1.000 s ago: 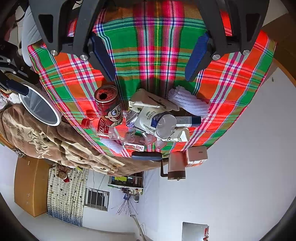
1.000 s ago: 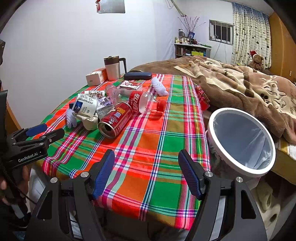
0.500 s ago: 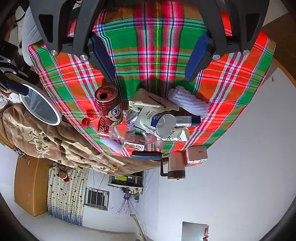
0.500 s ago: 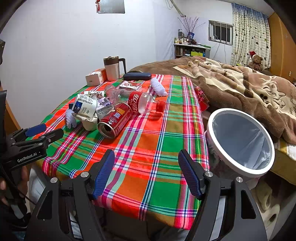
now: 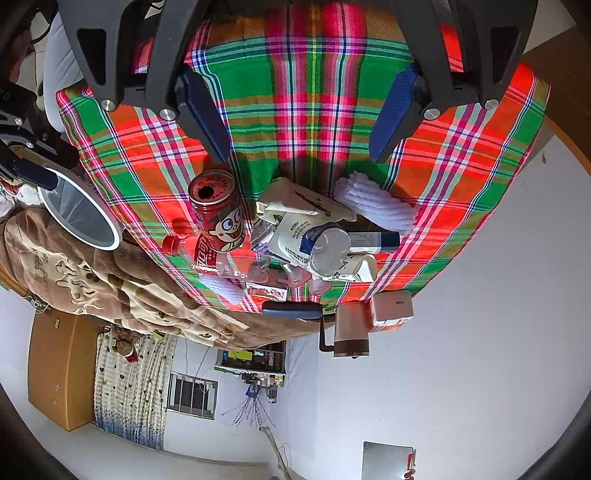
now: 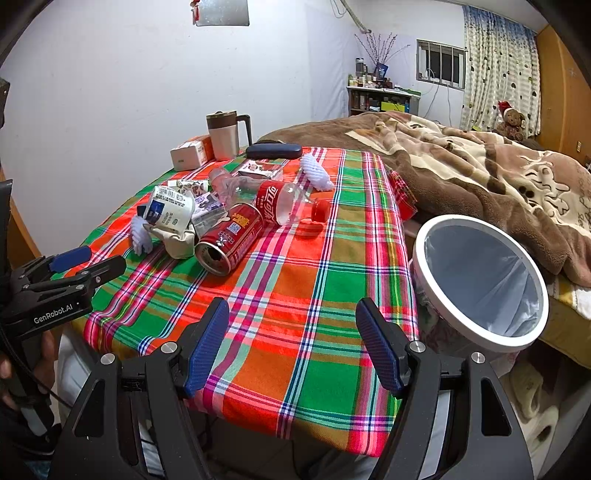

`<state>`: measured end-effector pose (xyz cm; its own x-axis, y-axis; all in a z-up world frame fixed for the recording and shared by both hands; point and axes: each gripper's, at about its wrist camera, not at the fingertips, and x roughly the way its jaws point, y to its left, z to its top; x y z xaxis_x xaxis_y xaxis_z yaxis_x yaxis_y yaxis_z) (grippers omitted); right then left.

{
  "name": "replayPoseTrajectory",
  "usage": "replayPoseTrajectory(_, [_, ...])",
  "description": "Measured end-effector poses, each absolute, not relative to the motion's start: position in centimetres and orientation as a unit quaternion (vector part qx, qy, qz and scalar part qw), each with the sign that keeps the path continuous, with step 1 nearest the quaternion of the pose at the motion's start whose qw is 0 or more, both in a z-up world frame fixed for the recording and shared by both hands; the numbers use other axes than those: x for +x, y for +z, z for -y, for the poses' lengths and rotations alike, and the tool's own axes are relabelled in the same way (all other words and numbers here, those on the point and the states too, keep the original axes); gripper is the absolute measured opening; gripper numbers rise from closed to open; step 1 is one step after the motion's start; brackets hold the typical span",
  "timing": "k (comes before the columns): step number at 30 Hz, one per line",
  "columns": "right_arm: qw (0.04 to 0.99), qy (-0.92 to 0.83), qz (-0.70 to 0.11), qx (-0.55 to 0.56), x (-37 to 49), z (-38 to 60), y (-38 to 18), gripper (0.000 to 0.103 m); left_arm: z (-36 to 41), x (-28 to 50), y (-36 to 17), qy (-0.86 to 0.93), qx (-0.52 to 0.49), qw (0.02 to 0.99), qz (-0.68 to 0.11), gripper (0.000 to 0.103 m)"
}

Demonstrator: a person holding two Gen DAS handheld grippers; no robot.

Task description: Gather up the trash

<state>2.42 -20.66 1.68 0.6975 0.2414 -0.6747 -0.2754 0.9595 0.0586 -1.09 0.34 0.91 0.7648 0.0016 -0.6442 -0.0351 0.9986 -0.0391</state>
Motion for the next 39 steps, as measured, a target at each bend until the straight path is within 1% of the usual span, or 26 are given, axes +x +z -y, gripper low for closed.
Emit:
replayPoseTrajectory(13, [0.919, 0.139, -0.367, -0.025, 2.6, 20.5, 1.5, 0.073, -0.8, -1.1, 1.1, 0.012, -0.023, 0.939, -0.343, 0.077])
replayPoseTrajectory(20, [0.917, 0.142, -0.372, -0.023, 3.3, 19.9, 1.2, 0.073, -1.9, -0.4, 0.6, 0.004, -0.038, 0.936, -0.350, 0.077])
replayPoseTrajectory(31, [0.906, 0.166, -0.389, -0.005, 6.1, 17.6, 0.5, 0.073, -4.6, 2.0, -0.8, 0.027, -0.054, 0.930, -0.363, 0.077])
replayPoseTrajectory(39, [0.895, 0.183, -0.406, 0.019, 9.0, 15.4, 0.0, 0.072, -7.6, 4.7, -1.5, 0.052, -0.097, 0.924, -0.365, 0.077])
